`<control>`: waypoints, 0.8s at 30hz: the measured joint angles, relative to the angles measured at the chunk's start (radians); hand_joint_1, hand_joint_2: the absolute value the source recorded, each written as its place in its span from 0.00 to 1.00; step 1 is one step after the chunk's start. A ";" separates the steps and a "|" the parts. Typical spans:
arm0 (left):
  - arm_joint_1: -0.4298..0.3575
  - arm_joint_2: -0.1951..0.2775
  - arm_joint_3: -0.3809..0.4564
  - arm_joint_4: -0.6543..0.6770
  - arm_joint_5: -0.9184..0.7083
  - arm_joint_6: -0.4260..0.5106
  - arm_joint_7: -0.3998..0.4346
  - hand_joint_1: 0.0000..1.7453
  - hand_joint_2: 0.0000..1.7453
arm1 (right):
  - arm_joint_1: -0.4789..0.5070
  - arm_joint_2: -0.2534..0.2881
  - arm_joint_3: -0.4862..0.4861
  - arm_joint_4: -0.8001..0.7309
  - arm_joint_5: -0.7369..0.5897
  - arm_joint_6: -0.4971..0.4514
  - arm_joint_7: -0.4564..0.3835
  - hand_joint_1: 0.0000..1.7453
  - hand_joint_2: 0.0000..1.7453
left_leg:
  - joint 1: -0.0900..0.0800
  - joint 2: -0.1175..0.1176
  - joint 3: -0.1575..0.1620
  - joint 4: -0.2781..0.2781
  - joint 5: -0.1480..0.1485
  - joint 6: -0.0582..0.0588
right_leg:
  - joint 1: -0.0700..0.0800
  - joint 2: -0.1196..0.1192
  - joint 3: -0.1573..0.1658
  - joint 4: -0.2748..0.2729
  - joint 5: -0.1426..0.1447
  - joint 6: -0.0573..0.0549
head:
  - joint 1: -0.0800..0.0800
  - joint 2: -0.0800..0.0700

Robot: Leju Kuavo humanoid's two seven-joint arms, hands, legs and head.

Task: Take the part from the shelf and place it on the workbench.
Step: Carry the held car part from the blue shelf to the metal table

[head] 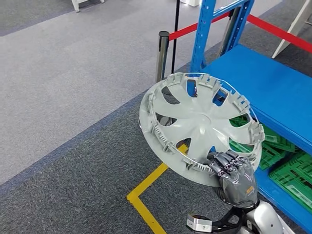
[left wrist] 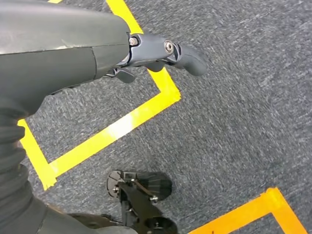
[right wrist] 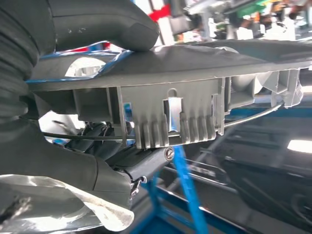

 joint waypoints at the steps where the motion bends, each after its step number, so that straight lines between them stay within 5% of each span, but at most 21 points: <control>1: 0.002 0.000 -0.008 -0.005 0.004 -0.002 0.007 0.00 1.00 | -0.017 0.000 0.006 0.003 0.000 0.003 -0.005 1.00 1.00 | -0.004 0.004 0.004 -0.012 -0.003 0.006 | 0.002 -0.008 0.001 -0.001 -0.002 0.006 | 0.000 0.000; 3: 0.007 0.000 -0.021 -0.017 0.009 -0.007 0.014 0.00 1.00 | -0.052 0.000 0.018 0.008 -0.003 0.008 -0.015 1.00 1.00 | -0.005 -0.014 0.001 -0.019 0.000 0.020 | 0.001 -0.023 0.004 -0.005 -0.005 0.018 | 0.001 0.000; 5: 0.010 0.000 -0.029 -0.030 0.012 -0.011 0.015 0.00 1.00 | -0.083 -0.002 0.027 0.012 -0.012 0.014 -0.023 1.00 1.00 | -0.001 -0.033 0.004 -0.029 0.006 0.035 | -0.003 0.007 -0.008 0.022 -0.029 0.026 | 0.003 0.000; 8: 0.009 -0.001 -0.039 -0.041 0.015 -0.014 0.016 0.00 1.00 | -0.111 -0.004 0.038 0.020 -0.020 0.019 -0.029 1.00 1.00 | -0.001 -0.065 0.005 -0.032 0.010 0.045 | -0.003 0.079 -0.100 0.208 -0.111 0.026 | 0.010 0.000; 10: 0.010 -0.001 -0.042 -0.044 0.015 -0.014 0.016 0.00 1.00 | -0.118 -0.004 0.046 0.026 -0.021 0.021 -0.032 1.00 1.00 | -0.004 -0.090 0.006 -0.031 0.009 0.046 | -0.002 0.088 -0.154 0.289 -0.118 0.025 | 0.011 0.000; 12: 0.010 -0.001 -0.042 -0.046 0.016 -0.014 0.015 0.00 1.00 | -0.123 -0.004 0.054 0.033 -0.023 0.021 -0.033 1.00 1.00 | -0.005 -0.118 0.008 -0.028 0.008 0.045 | -0.002 0.096 -0.140 0.219 -0.049 0.022 | 0.011 0.000; 14: 0.008 -0.001 -0.043 -0.048 0.021 -0.016 0.011 0.00 1.00 | -0.136 -0.005 0.064 0.040 -0.029 0.021 -0.036 1.00 1.00 | -0.005 -0.144 0.005 -0.020 0.005 0.040 | -0.008 0.140 -0.089 0.089 0.018 0.019 | 0.011 0.000; 16: 0.006 0.000 -0.043 -0.050 0.027 -0.017 0.004 0.00 1.00 | -0.155 -0.006 0.073 0.046 -0.037 0.021 -0.041 1.00 1.00 | -0.004 -0.164 -0.008 -0.013 0.006 0.031 | -0.010 0.176 -0.062 0.030 0.031 0.016 | 0.008 0.000; 18: 0.006 0.001 -0.043 -0.051 0.030 -0.018 0.000 0.00 1.00 | -0.175 -0.006 0.082 0.053 -0.043 0.024 -0.046 1.00 1.00 | 0.000 -0.181 -0.018 -0.011 0.010 0.020 | -0.009 0.163 -0.058 0.024 0.029 0.010 | 0.007 0.000; 21: 0.007 0.001 -0.044 -0.051 0.030 -0.017 0.002 0.00 1.00 | -0.205 -0.006 0.097 0.062 -0.051 0.028 -0.050 1.00 1.00 | -0.003 -0.118 -0.047 0.052 -0.027 0.005 | -0.010 0.123 -0.050 0.017 0.031 -0.007 | 0.000 0.000; 22: 0.007 0.000 -0.045 -0.051 0.030 -0.017 0.003 0.00 1.00 | -0.213 -0.006 0.102 0.065 -0.054 0.028 -0.051 1.00 1.00 | -0.003 -0.087 -0.073 0.110 -0.058 0.000 | -0.008 0.108 -0.048 0.017 0.029 -0.011 | -0.003 0.000; 24: 0.008 0.001 -0.047 -0.052 0.030 -0.016 0.007 0.00 1.00 | -0.230 -0.006 0.114 0.070 -0.061 0.030 -0.056 1.00 1.00 | 0.002 -0.065 -0.134 0.239 -0.113 -0.007 | -0.004 0.079 -0.046 0.017 0.026 -0.015 | -0.005 0.000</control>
